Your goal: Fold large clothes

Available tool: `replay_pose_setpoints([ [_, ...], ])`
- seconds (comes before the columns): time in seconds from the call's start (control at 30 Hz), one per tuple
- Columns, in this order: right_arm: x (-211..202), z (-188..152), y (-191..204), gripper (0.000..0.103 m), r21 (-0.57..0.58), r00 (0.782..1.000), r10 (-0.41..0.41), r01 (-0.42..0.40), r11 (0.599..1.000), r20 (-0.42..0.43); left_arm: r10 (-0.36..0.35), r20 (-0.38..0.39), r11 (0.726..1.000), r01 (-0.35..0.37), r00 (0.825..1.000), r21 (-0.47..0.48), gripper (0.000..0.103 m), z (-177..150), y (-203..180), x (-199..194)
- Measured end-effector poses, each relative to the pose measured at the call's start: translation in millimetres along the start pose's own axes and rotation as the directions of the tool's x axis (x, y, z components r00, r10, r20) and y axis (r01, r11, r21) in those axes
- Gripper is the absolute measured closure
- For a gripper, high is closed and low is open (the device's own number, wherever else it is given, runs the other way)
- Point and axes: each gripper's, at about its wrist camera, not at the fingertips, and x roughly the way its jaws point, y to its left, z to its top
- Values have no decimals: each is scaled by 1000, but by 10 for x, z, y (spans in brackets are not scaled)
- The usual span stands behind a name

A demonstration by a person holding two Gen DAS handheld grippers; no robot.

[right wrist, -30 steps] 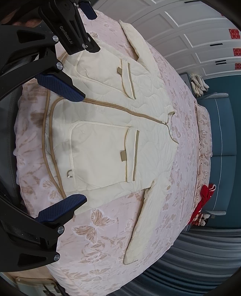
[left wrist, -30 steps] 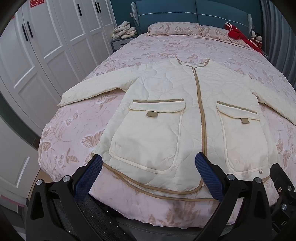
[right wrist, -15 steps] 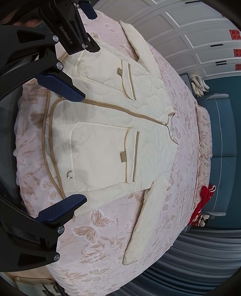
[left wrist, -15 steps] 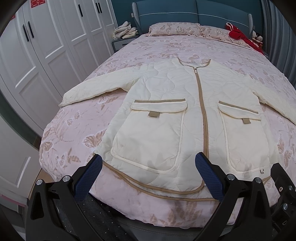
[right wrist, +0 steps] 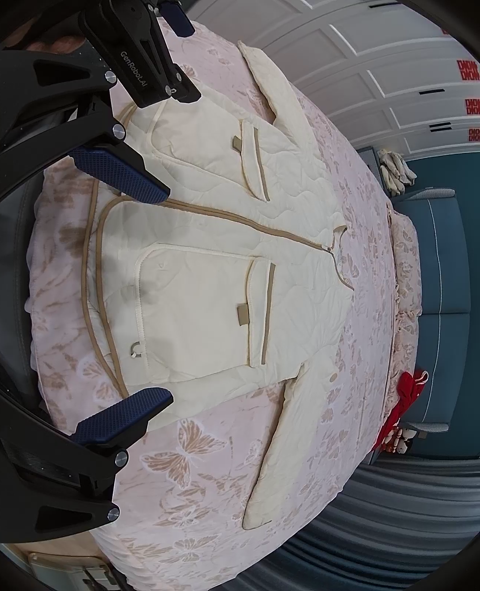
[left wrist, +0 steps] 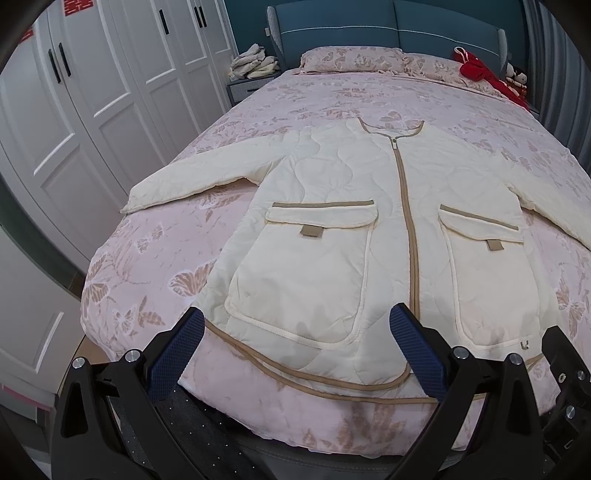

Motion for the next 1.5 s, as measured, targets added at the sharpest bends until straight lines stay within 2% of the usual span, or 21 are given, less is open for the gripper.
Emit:
replay_pose_setpoints([
  [0.6,24,18,27,5,1,1000,2,-2,1000,-8,-1,-9,1000,0,1000,-8,5,1,14,46],
  [0.77,133,59,-173,5,28,1000,14,-14,1000,-9,-17,-30,1000,16,999,-17,5,18,39,129],
  [0.9,336,199,-768,5,181,999,45,-43,982,-7,-37,-60,998,34,997,-49,5,63,106,263],
  [1.0,521,377,-1428,5,319,999,21,-29,947,29,-54,-67,996,49,996,-76,5,118,154,349],
  [1.13,876,605,-2521,5,523,997,-30,-10,852,68,-69,-67,992,62,995,-108,5,221,193,459],
  [1.3,1286,766,-3653,5,680,989,-124,39,732,77,-104,-75,984,91,992,-153,5,390,217,607],
  [1.37,1458,801,-3988,5,720,983,-172,78,690,57,-84,-93,985,68,992,-161,5,447,204,695],
  [1.43,1653,824,-4282,5,752,978,-208,135,645,4,-67,-114,986,48,991,-162,5,493,187,789],
  [1.5,1883,840,-4534,5,774,978,-206,161,612,-40,-52,-134,987,30,990,-161,5,528,173,872],
])
